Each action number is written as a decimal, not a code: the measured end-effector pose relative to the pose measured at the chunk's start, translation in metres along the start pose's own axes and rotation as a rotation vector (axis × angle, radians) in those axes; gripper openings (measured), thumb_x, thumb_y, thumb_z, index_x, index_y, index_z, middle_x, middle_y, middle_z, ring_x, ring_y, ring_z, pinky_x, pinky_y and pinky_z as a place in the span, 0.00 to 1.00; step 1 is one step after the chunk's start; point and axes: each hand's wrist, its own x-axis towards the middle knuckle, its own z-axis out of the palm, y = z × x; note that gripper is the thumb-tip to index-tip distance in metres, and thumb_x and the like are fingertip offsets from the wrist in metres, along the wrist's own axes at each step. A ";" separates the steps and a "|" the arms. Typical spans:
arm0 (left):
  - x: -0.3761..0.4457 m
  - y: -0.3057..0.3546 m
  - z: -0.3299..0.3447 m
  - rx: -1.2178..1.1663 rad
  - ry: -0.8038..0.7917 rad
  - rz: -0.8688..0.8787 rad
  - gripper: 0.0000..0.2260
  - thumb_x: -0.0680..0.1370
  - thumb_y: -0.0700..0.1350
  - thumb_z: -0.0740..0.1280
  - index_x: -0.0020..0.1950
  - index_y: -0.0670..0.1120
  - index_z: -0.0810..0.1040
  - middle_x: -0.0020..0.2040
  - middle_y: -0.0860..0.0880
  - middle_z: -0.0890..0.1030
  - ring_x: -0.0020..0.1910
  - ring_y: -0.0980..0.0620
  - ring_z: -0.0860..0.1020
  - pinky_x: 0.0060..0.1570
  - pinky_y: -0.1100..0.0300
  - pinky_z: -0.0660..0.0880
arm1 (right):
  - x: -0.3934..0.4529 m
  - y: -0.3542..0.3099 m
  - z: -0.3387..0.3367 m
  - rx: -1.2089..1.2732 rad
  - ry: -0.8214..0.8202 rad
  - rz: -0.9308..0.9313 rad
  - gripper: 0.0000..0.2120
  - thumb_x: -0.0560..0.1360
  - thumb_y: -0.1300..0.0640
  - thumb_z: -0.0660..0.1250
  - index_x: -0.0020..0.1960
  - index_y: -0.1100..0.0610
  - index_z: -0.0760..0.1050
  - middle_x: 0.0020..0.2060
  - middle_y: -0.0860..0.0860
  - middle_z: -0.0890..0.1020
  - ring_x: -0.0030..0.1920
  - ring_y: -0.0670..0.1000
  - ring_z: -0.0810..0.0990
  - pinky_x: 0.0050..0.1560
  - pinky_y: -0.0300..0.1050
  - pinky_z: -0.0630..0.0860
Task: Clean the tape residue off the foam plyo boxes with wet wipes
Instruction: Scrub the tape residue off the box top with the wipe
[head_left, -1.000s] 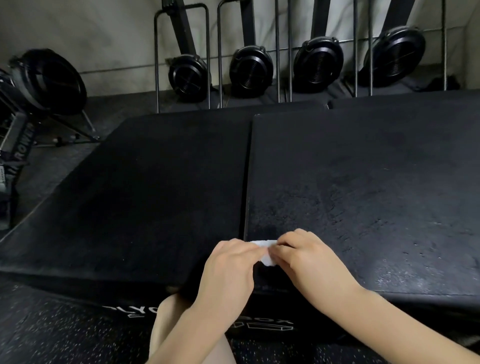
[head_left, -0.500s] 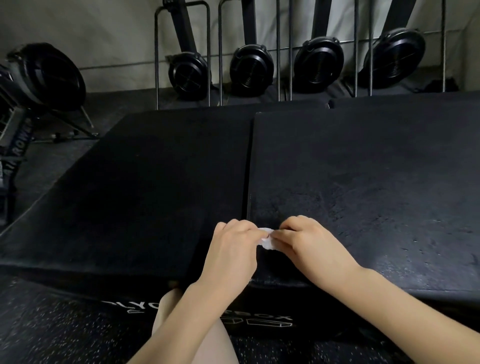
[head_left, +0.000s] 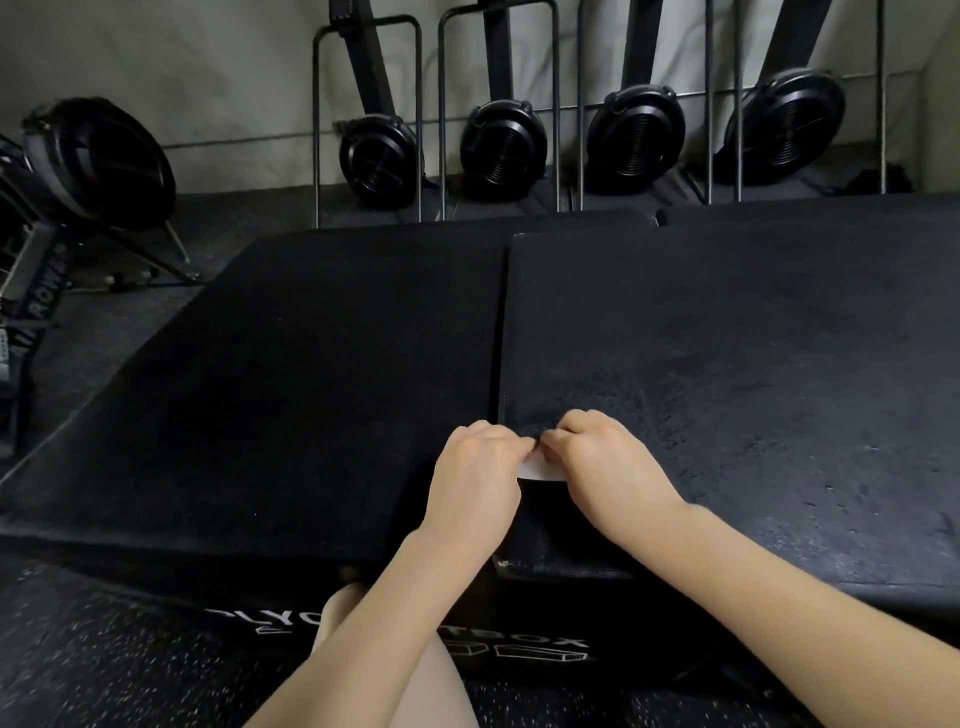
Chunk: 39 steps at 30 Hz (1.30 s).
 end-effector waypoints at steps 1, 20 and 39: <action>0.000 0.001 0.000 0.003 -0.008 -0.004 0.15 0.73 0.33 0.66 0.48 0.53 0.84 0.40 0.56 0.80 0.43 0.53 0.74 0.47 0.56 0.73 | 0.002 0.001 0.000 -0.011 -0.010 -0.006 0.14 0.60 0.69 0.78 0.40 0.54 0.81 0.35 0.49 0.75 0.34 0.52 0.74 0.35 0.41 0.69; -0.088 0.014 -0.028 -0.465 0.088 -0.352 0.12 0.75 0.50 0.74 0.57 0.60 0.82 0.49 0.63 0.78 0.50 0.62 0.77 0.46 0.71 0.72 | -0.078 -0.003 -0.039 0.142 0.054 -0.159 0.18 0.80 0.37 0.59 0.44 0.46 0.82 0.46 0.39 0.78 0.46 0.44 0.75 0.49 0.41 0.70; -0.066 0.080 -0.074 -0.838 0.070 -0.366 0.18 0.72 0.62 0.74 0.60 0.64 0.77 0.63 0.66 0.76 0.65 0.68 0.71 0.61 0.66 0.70 | -0.074 -0.037 -0.097 1.171 -0.014 0.597 0.11 0.73 0.48 0.76 0.38 0.54 0.85 0.34 0.56 0.85 0.35 0.48 0.81 0.43 0.48 0.76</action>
